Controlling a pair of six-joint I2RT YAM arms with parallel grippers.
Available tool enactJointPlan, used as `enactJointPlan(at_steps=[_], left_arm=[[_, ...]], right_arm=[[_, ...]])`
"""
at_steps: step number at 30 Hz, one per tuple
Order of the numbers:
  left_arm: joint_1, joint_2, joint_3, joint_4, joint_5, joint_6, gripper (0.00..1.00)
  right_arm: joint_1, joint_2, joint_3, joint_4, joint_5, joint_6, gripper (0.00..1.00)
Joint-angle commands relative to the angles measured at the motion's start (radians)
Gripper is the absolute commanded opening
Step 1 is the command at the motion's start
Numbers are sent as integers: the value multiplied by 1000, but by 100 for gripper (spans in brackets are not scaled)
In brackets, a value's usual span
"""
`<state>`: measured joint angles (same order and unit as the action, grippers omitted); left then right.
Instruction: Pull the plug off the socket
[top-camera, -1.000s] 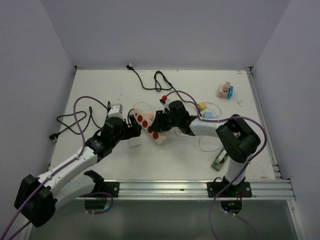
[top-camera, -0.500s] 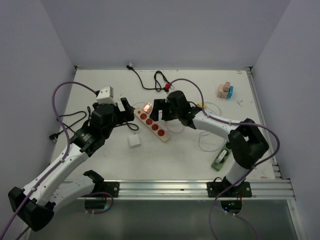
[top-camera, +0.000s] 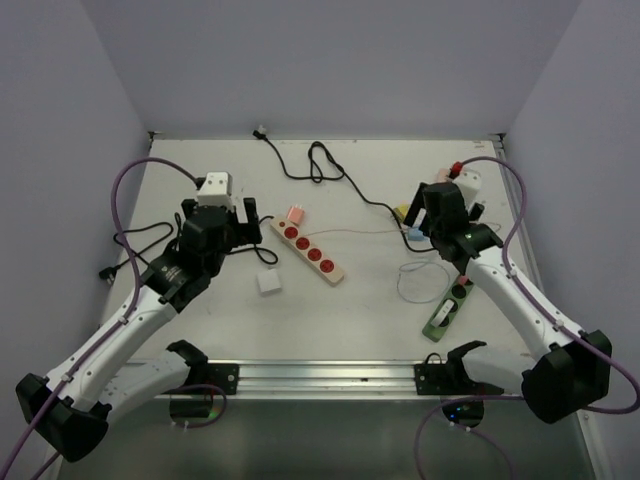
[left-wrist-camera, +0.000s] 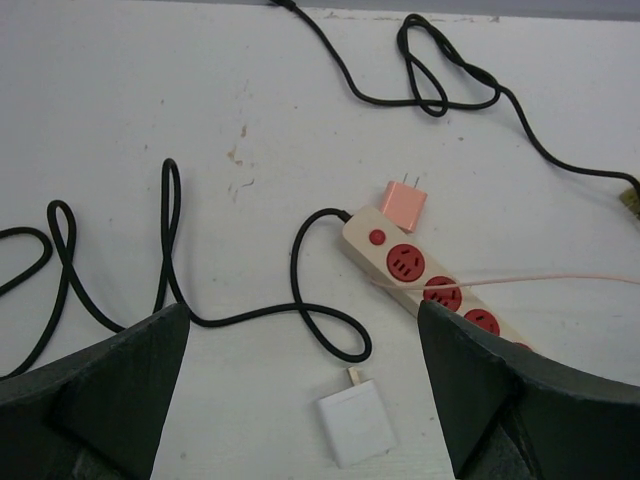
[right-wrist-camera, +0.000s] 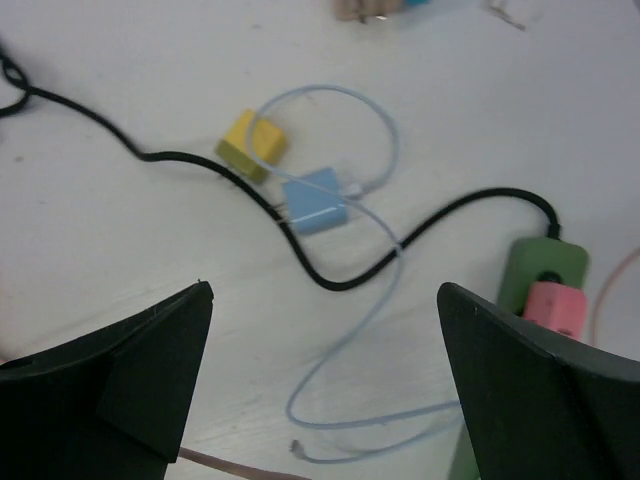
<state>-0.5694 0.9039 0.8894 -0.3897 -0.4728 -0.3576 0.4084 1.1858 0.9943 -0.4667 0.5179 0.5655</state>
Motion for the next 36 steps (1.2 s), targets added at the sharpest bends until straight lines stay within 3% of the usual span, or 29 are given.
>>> enactJointPlan(at_steps=[1, 7, 10, 14, 17, 18, 20, 21, 23, 25, 28, 33, 36], left_arm=[[9, -25, -53, 26, -46, 51, 100], [9, -28, -84, 38, -36, 57, 100], [9, -37, -92, 45, -38, 55, 100], [9, -48, -96, 45, -55, 57, 100], [9, -53, -102, 45, -69, 57, 100], [9, -53, -104, 45, -79, 55, 100], [9, -51, -106, 45, -93, 57, 99], [11, -49, -109, 46, -96, 57, 100], [11, -49, -112, 46, -99, 57, 100], [11, -49, -113, 45, -107, 60, 100], [11, -60, -118, 48, -107, 63, 100], [13, -57, -122, 69, -41, 74, 100], [14, -48, -127, 89, 52, 89, 100]], right_arm=[[-49, -81, -62, -168, 177, 71, 99], [-117, -84, -94, -190, 76, 44, 99], [-117, -80, -97, -80, -27, -18, 99], [-115, 42, -4, 45, -134, -93, 99], [-74, 177, 182, 59, -286, -81, 99], [-44, 292, 330, 19, -303, -78, 99], [102, 401, 523, -59, -322, -110, 99], [159, 502, 710, -134, -312, -151, 99], [291, 566, 815, -153, -289, -197, 99], [281, 636, 807, -150, -323, -170, 99], [247, 744, 833, -338, -430, -124, 99], [256, 658, 615, -256, -565, -112, 99], [254, 623, 581, -244, -585, -105, 99]])
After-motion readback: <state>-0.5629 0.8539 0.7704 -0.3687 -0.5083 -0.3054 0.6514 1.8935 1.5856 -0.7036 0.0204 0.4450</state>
